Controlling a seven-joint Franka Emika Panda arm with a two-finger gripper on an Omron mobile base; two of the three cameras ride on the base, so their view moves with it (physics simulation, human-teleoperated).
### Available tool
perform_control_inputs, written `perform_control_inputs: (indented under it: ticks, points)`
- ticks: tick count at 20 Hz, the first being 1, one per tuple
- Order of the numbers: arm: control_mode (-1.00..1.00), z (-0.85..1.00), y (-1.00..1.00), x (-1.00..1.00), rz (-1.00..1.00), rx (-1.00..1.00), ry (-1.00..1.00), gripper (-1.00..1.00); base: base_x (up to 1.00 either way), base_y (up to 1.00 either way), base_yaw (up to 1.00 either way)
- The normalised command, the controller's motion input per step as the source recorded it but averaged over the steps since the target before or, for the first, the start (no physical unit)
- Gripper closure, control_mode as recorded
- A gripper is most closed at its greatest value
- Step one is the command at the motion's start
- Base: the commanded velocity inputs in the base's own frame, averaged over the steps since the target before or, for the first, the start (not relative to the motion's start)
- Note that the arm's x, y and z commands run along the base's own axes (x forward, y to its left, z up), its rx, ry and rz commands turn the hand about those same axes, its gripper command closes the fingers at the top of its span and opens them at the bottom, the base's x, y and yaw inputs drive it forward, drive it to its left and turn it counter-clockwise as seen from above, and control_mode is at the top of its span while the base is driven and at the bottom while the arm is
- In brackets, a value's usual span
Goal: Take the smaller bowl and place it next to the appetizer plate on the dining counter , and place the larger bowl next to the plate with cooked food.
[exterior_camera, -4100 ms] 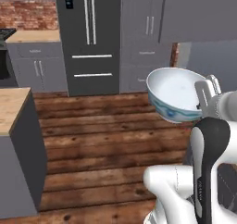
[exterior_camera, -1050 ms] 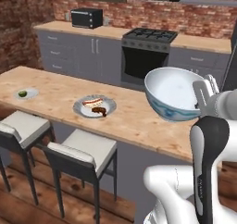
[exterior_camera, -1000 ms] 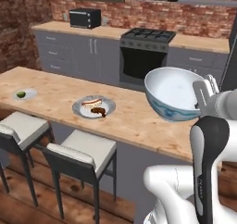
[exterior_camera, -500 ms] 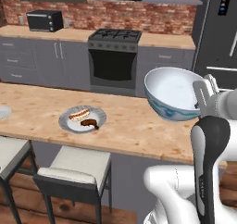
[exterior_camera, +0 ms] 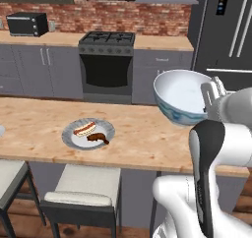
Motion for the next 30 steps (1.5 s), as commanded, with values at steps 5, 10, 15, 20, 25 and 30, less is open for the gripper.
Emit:
perform_control_inputs:
  ticks: [5,10,15,20,25,30]
  points:
    - [-1.0,-0.19,-0.31,0.44,0.07,0.0,0.29,1.0,0.0,0.0,0.0]
    - [-1.0,-0.41,-0.42,0.36,0.37,0.0,0.21,1.0,0.0,0.0,0.0]
    - [-1.0,-0.25,-0.26,0.56,0.52,0.01,0.0,1.0,0.0,0.0,0.0]
    - [-1.0,-0.29,0.01,0.97,0.43,0.0,0.0,1.0,0.0,0.0,0.0]
    - [-1.0,-0.36,0.02,0.94,0.23,0.0,0.0,1.0,0.0,0.0,0.0]
    - [-1.0,-0.49,0.11,0.47,0.06,0.0,-0.15,1.0,0.0,0.0,0.0]
